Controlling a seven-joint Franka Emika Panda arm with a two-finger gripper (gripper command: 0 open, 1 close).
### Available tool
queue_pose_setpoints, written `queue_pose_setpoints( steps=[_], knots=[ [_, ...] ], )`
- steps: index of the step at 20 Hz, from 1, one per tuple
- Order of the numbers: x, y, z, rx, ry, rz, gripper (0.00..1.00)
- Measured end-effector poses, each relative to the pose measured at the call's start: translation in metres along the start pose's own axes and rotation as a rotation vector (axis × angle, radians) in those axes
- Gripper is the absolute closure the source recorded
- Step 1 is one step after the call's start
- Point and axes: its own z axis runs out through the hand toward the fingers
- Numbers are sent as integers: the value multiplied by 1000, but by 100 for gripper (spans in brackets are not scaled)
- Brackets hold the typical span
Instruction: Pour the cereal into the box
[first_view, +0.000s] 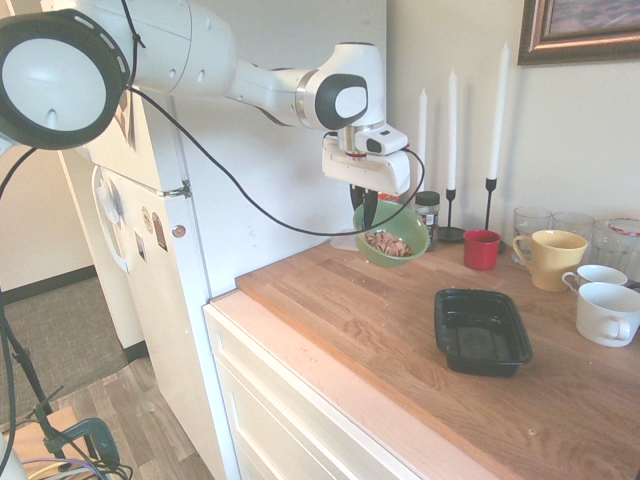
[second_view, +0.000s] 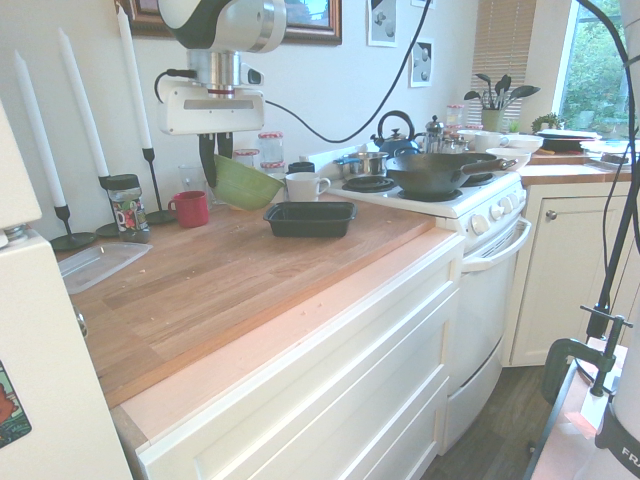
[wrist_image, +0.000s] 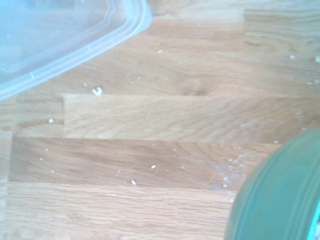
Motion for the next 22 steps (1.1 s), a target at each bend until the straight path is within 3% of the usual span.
queue_pose_setpoints(
  steps=[6,22],
  knots=[
    [49,46,-19,122,-119,31,100],
    [163,126,5,363,-430,122,100]
  ],
)
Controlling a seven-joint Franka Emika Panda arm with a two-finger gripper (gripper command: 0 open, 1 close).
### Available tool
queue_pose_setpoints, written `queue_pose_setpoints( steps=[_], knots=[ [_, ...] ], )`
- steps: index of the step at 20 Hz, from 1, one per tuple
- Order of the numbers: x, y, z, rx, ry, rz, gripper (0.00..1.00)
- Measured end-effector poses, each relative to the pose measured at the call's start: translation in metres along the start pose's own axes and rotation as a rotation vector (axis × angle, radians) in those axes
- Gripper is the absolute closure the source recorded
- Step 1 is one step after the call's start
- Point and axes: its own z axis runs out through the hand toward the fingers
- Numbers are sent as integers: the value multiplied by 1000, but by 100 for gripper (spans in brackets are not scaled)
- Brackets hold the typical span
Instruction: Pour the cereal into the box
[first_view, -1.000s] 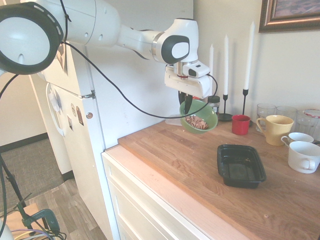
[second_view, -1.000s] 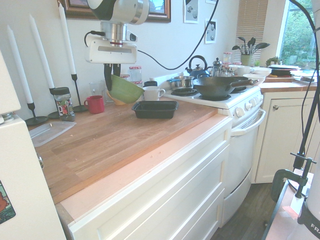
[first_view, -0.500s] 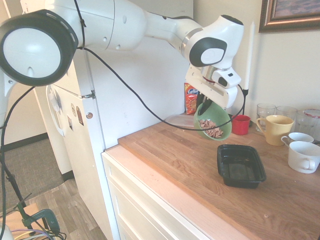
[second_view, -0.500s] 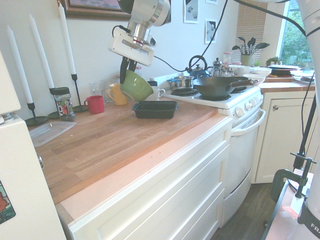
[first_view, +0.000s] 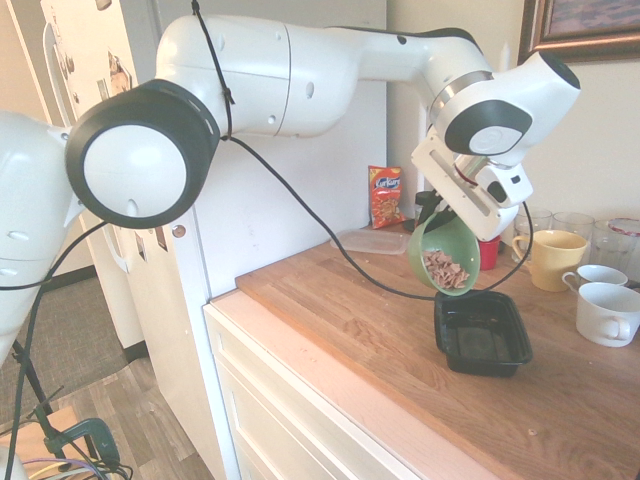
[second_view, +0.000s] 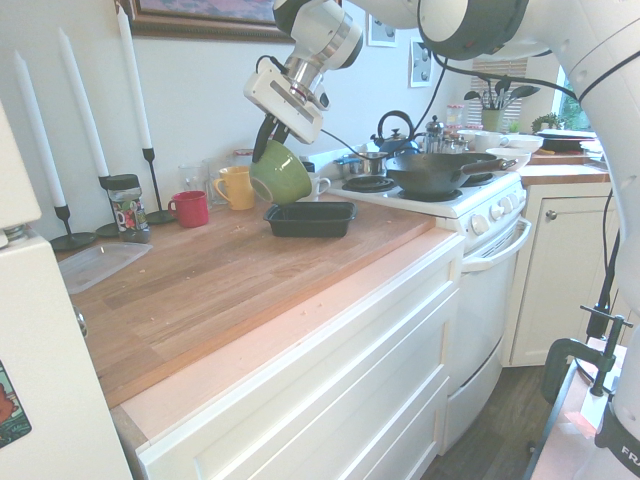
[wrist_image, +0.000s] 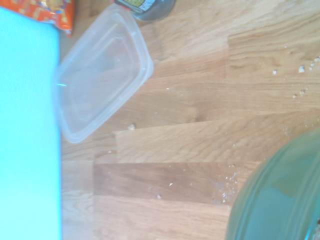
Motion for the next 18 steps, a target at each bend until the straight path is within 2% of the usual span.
queue_pose_setpoints(
  steps=[5,12,18],
  knots=[
    [8,21,-12,66,-83,7,100],
    [21,36,-2,134,-159,6,100],
    [24,52,-2,259,-252,-68,100]
  ],
)
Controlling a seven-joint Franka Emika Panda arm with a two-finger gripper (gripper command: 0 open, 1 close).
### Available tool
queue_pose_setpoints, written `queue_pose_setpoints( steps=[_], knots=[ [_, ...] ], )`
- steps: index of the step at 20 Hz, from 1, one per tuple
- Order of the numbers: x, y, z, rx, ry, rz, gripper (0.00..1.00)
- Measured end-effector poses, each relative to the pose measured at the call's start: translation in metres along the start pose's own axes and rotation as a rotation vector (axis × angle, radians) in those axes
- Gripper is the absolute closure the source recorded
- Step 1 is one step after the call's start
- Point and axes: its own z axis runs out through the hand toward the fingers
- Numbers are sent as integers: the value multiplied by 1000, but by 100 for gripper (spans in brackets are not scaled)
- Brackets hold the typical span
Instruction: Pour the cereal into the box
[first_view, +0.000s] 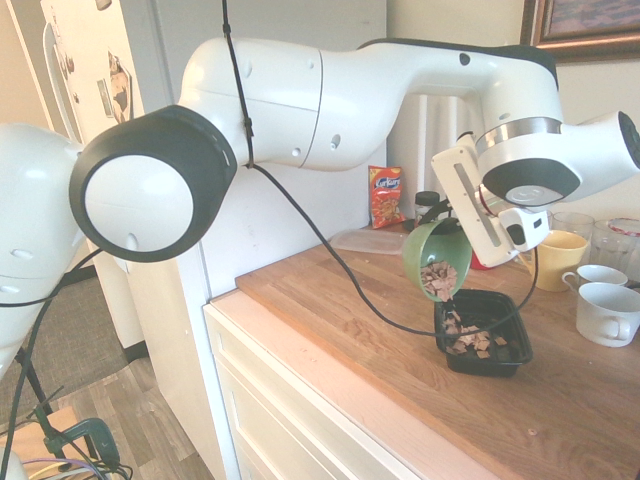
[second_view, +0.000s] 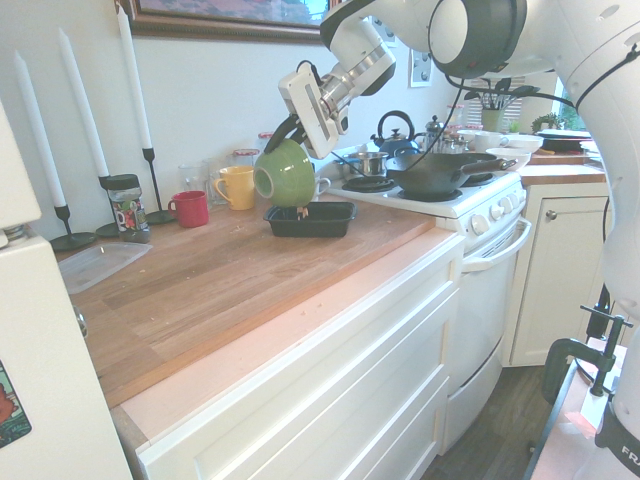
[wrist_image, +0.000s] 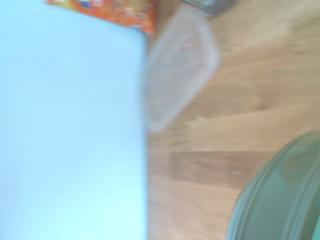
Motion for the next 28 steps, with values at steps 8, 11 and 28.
queue_pose_setpoints(
  steps=[8,11,28],
  knots=[
    [1,24,-12,122,-91,-104,100],
    [6,32,-14,156,-102,-121,100],
    [9,24,-38,35,-9,-112,100]
  ],
)
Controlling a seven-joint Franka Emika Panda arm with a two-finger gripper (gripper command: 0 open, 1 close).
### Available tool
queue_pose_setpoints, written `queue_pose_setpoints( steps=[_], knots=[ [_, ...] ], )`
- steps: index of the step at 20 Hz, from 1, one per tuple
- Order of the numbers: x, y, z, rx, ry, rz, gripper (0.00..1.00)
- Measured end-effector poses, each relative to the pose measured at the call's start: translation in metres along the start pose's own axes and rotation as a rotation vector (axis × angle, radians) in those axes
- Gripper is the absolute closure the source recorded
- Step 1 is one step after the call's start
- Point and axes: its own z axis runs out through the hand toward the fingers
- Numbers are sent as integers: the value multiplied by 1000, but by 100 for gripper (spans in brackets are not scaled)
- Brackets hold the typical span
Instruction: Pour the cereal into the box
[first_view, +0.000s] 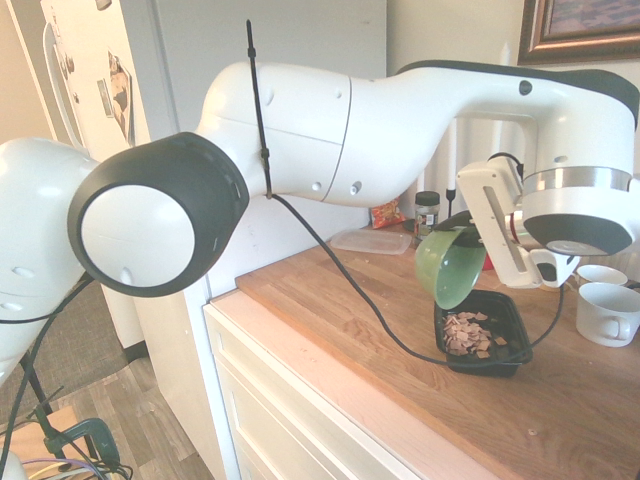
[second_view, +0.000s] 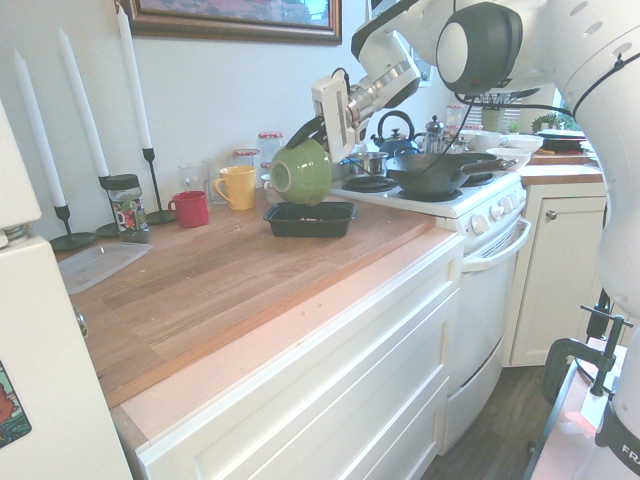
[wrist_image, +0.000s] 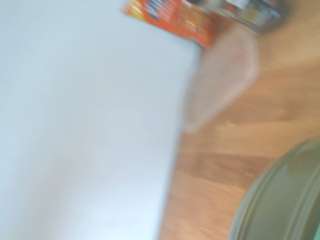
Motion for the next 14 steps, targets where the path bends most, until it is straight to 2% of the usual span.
queue_pose_setpoints(
  steps=[4,8,14],
  knots=[
    [-18,-53,27,-199,118,4,100],
    [-33,-100,86,-395,264,-5,100],
    [-70,-130,178,-682,497,-39,100]
  ],
)
